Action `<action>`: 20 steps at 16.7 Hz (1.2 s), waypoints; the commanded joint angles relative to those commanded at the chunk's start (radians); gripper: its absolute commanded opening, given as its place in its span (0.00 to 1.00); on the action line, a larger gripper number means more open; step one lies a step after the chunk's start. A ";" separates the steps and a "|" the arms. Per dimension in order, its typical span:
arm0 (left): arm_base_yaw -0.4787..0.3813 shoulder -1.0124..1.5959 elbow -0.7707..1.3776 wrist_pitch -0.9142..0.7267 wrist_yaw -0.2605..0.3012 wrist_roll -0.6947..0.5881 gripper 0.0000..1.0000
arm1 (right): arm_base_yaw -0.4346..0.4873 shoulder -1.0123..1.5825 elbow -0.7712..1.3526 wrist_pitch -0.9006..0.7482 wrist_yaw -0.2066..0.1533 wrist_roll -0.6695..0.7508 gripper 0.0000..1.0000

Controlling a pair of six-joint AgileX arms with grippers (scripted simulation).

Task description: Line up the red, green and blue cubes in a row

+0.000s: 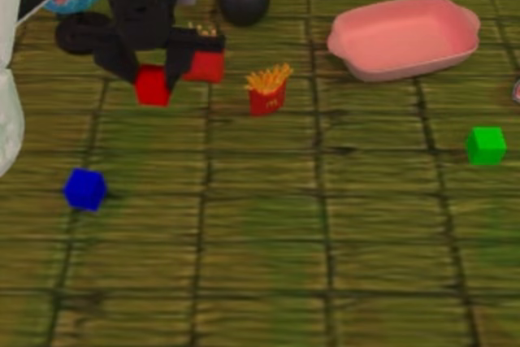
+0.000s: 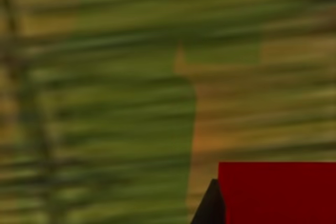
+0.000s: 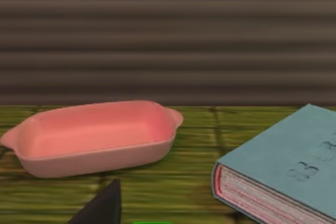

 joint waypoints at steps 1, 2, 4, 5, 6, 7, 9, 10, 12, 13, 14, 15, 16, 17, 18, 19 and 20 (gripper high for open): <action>-0.024 -0.040 -0.052 0.017 -0.002 -0.036 0.00 | 0.000 0.000 0.000 0.000 0.000 0.000 1.00; -0.052 -0.083 -0.115 0.035 -0.003 -0.078 0.00 | 0.000 0.000 0.000 0.000 0.000 0.000 1.00; -0.116 -0.177 -0.267 0.072 -0.007 -0.169 0.00 | 0.000 0.000 0.000 0.000 0.000 0.000 1.00; -0.151 -0.228 -0.351 0.091 -0.009 -0.218 0.00 | 0.000 0.000 0.000 0.000 0.000 0.000 1.00; -0.185 -0.279 -0.436 0.111 -0.010 -0.267 0.00 | 0.000 0.000 0.000 0.000 0.000 0.000 1.00; -0.220 -0.330 -0.519 0.131 -0.012 -0.316 0.00 | 0.000 0.000 0.000 0.000 0.000 0.000 1.00; -0.285 -0.428 -0.663 0.170 -0.015 -0.407 0.00 | 0.000 0.000 0.000 0.000 0.000 0.000 1.00; -0.314 -0.471 -0.719 0.188 -0.017 -0.447 0.00 | 0.000 0.000 0.000 0.000 0.000 0.000 1.00; -0.360 -0.540 -0.799 0.218 -0.020 -0.511 0.00 | 0.000 0.000 0.000 0.000 0.000 0.000 1.00; -0.375 -0.563 -0.823 0.227 -0.021 -0.532 0.00 | 0.000 0.000 0.000 0.000 0.000 0.000 1.00; -0.384 -0.575 -0.837 0.232 -0.022 -0.544 0.00 | 0.000 0.000 0.000 0.000 0.000 0.000 1.00; -0.386 -0.578 -0.840 0.233 -0.022 -0.547 0.00 | 0.000 0.000 0.000 0.000 0.000 0.000 1.00; -0.386 -0.578 -0.840 0.233 -0.022 -0.547 0.00 | 0.000 0.000 0.000 0.000 0.000 0.000 1.00; -0.386 -0.578 -0.840 0.233 -0.022 -0.547 0.00 | 0.000 0.000 0.000 0.000 0.000 0.000 1.00; -0.381 -0.574 -0.838 0.231 -0.022 -0.544 0.00 | 0.000 0.000 0.000 0.000 0.000 0.000 1.00; -0.381 -0.573 -0.840 0.234 -0.022 -0.544 0.00 | 0.000 0.000 0.000 0.000 0.000 0.000 1.00; -0.381 -0.569 -0.850 0.248 -0.022 -0.544 0.00 | 0.000 0.000 0.000 0.000 0.000 0.000 1.00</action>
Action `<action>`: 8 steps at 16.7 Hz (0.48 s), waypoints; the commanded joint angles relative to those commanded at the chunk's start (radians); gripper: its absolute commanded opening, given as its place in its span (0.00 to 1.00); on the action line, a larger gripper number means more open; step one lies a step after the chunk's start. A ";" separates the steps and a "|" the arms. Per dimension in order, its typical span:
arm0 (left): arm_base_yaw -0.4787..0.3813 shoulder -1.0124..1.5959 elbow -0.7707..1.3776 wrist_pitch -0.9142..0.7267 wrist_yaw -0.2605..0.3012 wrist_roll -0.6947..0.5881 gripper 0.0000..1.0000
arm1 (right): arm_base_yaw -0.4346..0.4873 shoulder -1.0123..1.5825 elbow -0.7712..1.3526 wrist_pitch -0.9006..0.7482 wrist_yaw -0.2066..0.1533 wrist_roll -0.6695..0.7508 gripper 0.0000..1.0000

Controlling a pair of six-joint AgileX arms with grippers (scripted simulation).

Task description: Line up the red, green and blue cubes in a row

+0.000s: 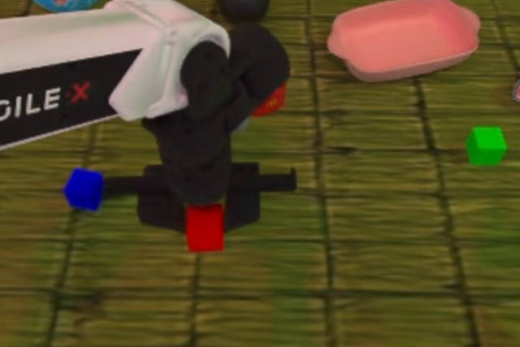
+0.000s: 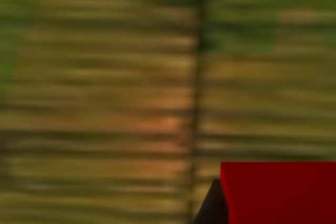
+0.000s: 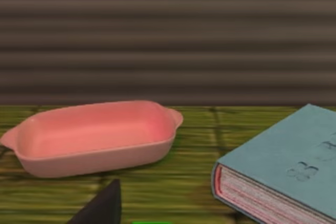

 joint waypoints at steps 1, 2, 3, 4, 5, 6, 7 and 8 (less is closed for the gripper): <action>0.000 0.006 -0.016 0.024 0.000 0.000 0.00 | 0.000 0.000 0.000 0.000 0.000 0.000 1.00; 0.001 0.015 -0.036 0.056 -0.001 -0.001 0.00 | 0.000 0.000 0.000 0.000 0.000 0.000 1.00; 0.001 0.026 -0.060 0.092 -0.001 -0.001 0.00 | 0.000 0.000 0.000 0.000 0.000 0.000 1.00; 0.001 0.039 -0.085 0.132 0.000 -0.001 0.00 | 0.000 0.000 0.000 0.000 0.000 0.000 1.00; 0.000 0.051 -0.110 0.171 0.000 -0.001 0.00 | 0.000 0.000 0.000 0.000 0.000 0.000 1.00; -0.001 0.063 -0.133 0.207 0.000 0.000 0.00 | 0.000 0.000 0.000 0.000 0.000 0.000 1.00; -0.002 0.072 -0.152 0.234 0.000 0.000 0.00 | 0.000 0.000 0.000 0.000 0.000 0.000 1.00; -0.003 0.079 -0.164 0.250 0.000 0.000 0.00 | 0.000 0.000 0.000 0.000 0.000 0.000 1.00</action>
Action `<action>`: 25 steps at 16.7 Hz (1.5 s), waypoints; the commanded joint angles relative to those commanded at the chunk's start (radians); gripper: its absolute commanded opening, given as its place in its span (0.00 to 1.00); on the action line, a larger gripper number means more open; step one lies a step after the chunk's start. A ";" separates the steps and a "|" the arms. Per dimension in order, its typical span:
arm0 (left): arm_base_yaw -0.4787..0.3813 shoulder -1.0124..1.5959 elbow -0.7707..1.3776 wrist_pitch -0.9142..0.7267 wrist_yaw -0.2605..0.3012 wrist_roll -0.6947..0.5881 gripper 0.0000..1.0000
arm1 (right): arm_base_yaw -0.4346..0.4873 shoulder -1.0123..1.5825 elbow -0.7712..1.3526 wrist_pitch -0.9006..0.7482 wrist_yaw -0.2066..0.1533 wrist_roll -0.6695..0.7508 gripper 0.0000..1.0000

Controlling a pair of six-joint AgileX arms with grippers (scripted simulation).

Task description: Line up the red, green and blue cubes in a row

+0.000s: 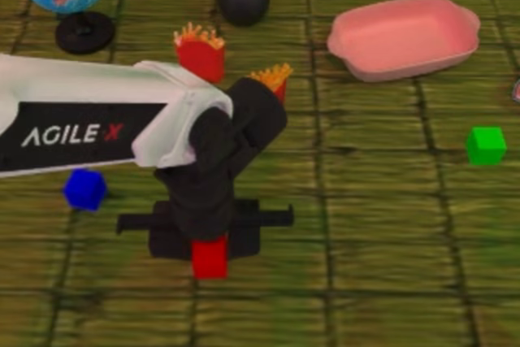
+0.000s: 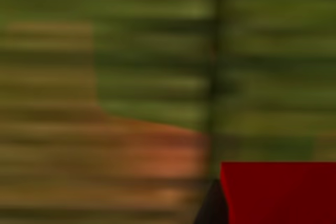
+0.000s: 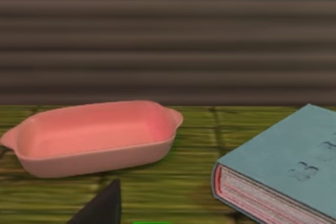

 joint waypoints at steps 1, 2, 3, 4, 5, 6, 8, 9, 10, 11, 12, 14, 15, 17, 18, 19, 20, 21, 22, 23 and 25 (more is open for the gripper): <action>0.000 0.003 -0.005 0.005 0.000 0.000 0.00 | 0.000 0.000 0.000 0.000 0.000 0.000 1.00; 0.000 0.003 -0.005 0.005 0.000 0.000 0.00 | 0.000 0.000 0.000 0.000 0.000 0.000 1.00; 0.000 0.003 -0.005 0.005 0.000 0.000 0.00 | 0.000 0.000 0.000 0.000 0.000 0.000 1.00; 0.000 0.003 -0.005 0.005 0.000 0.000 0.00 | 0.000 0.000 0.000 0.000 0.000 0.000 1.00; 0.000 0.003 -0.005 0.005 0.000 0.000 0.08 | 0.000 0.000 0.000 0.000 0.000 0.000 1.00; 0.000 0.003 -0.005 0.005 0.000 0.000 0.15 | 0.000 0.000 0.000 0.000 0.000 0.000 1.00; 0.000 0.003 -0.005 0.005 0.000 0.000 0.30 | 0.000 0.000 0.000 0.000 0.000 0.000 1.00; 0.000 0.003 -0.005 0.005 0.000 0.000 0.38 | 0.000 0.000 0.000 0.000 0.000 0.000 1.00; 0.000 0.003 -0.005 0.005 0.000 0.000 0.45 | 0.000 0.000 0.000 0.000 0.000 0.000 1.00; 0.000 0.003 -0.005 0.005 0.000 0.000 0.53 | 0.000 0.000 0.000 0.000 0.000 0.000 1.00; 0.000 0.003 -0.005 0.005 0.000 0.000 0.60 | 0.000 0.000 0.000 0.000 0.000 0.000 1.00; 0.000 0.003 -0.005 0.005 0.000 0.000 0.75 | 0.000 0.000 0.000 0.000 0.000 0.000 1.00; 0.000 0.003 -0.005 0.005 0.000 0.000 0.83 | 0.000 0.000 0.000 0.000 0.000 0.000 1.00; 0.000 0.003 -0.005 0.005 0.000 0.000 0.98 | 0.000 0.000 0.000 0.000 0.000 0.000 1.00; 0.000 0.003 -0.005 0.005 0.000 0.000 1.00 | 0.000 0.000 0.000 0.000 0.000 0.000 1.00; 0.000 0.003 -0.005 0.005 0.000 0.000 1.00 | 0.000 0.000 0.000 0.000 0.000 0.000 1.00; 0.000 0.003 -0.005 0.005 0.000 0.000 1.00 | 0.000 0.000 0.000 0.000 0.000 0.000 1.00; 0.000 0.003 -0.005 0.005 0.000 0.000 1.00 | 0.000 0.000 0.000 0.000 0.000 0.000 1.00; 0.000 0.003 -0.005 0.005 0.000 0.000 1.00 | 0.000 0.000 0.000 0.000 0.000 0.000 1.00; 0.000 0.003 -0.005 0.005 0.000 0.000 1.00 | 0.000 0.000 0.000 0.000 0.000 0.000 1.00; 0.000 0.003 -0.005 0.005 0.000 0.000 1.00 | 0.000 0.000 0.000 0.000 0.000 0.000 1.00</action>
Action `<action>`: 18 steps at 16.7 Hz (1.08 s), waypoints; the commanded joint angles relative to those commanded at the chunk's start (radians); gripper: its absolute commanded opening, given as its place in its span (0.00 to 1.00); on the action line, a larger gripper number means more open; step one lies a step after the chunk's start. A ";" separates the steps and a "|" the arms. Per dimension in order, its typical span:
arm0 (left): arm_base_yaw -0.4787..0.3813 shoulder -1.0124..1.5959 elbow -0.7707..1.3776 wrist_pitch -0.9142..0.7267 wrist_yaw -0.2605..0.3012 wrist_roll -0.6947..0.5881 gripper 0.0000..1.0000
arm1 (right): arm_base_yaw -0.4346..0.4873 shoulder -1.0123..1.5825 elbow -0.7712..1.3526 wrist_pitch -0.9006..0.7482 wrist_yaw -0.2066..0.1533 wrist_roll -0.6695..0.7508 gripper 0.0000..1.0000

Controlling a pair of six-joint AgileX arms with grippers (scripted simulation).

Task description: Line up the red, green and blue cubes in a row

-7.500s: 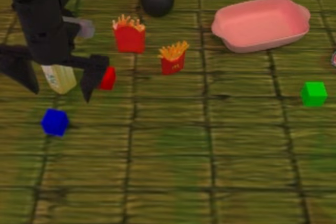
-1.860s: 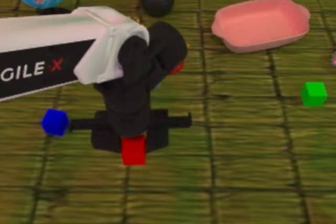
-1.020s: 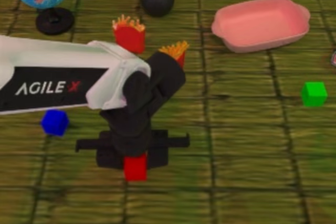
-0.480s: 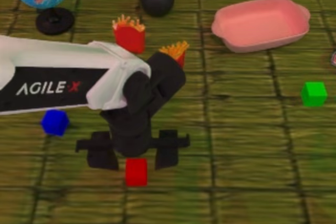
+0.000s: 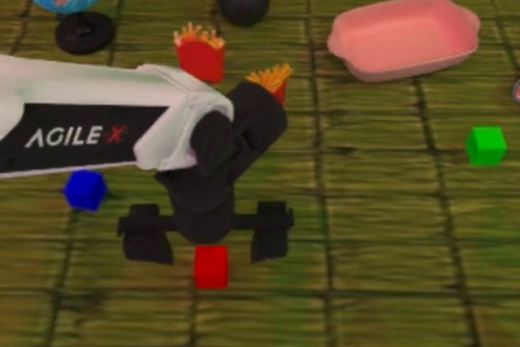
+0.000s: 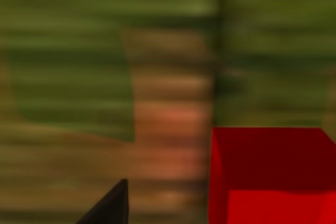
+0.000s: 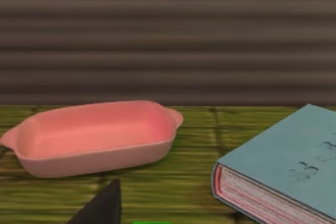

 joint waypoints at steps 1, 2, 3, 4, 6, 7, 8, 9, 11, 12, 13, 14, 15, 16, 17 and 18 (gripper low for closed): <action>0.001 -0.001 0.000 0.000 0.000 0.000 1.00 | 0.000 0.000 0.000 0.000 0.000 0.000 1.00; 0.000 -0.002 0.003 -0.004 0.000 0.000 1.00 | 0.000 0.000 0.000 0.000 0.000 0.000 1.00; 0.000 -0.006 0.015 -0.017 -0.001 -0.002 1.00 | 0.000 0.000 0.000 0.000 0.000 0.000 1.00; 0.002 -0.014 0.034 -0.042 -0.001 -0.004 1.00 | 0.000 0.000 0.000 0.000 0.000 0.000 1.00; 0.006 -0.040 0.080 -0.122 -0.001 -0.009 1.00 | 0.000 0.000 0.000 0.000 0.000 0.000 1.00; 0.008 -0.055 0.105 -0.171 -0.001 -0.009 1.00 | 0.000 0.000 0.000 0.000 0.000 0.000 1.00; 0.009 -0.070 0.129 -0.211 -0.001 -0.010 1.00 | 0.000 0.000 0.000 0.000 0.000 0.000 1.00; 0.011 -0.084 0.149 -0.240 -0.001 -0.010 1.00 | 0.000 0.000 0.000 0.000 0.000 0.000 1.00; 0.014 -0.101 0.167 -0.267 -0.001 -0.009 1.00 | 0.000 0.000 0.000 0.000 0.000 0.000 1.00; 0.014 -0.101 0.167 -0.267 -0.001 -0.009 1.00 | 0.000 0.000 0.000 0.000 0.000 0.000 1.00; 0.014 -0.101 0.167 -0.267 -0.001 -0.009 1.00 | 0.000 0.000 0.000 0.000 0.000 0.000 1.00; 0.008 -0.097 0.164 -0.265 -0.001 -0.009 1.00 | 0.000 0.000 0.000 0.000 0.000 0.000 1.00; 0.008 -0.097 0.164 -0.265 -0.001 -0.009 1.00 | 0.000 0.000 0.000 0.000 0.000 0.000 1.00; 0.014 -0.106 0.156 -0.259 -0.001 -0.008 1.00 | 0.001 0.010 0.010 -0.007 -0.001 0.001 1.00; 0.024 -0.123 0.140 -0.246 -0.002 -0.006 1.00 | 0.004 0.030 0.030 -0.022 -0.002 0.002 1.00; 0.040 -0.151 0.115 -0.227 -0.004 -0.004 1.00 | 0.006 0.062 0.062 -0.043 -0.002 0.005 1.00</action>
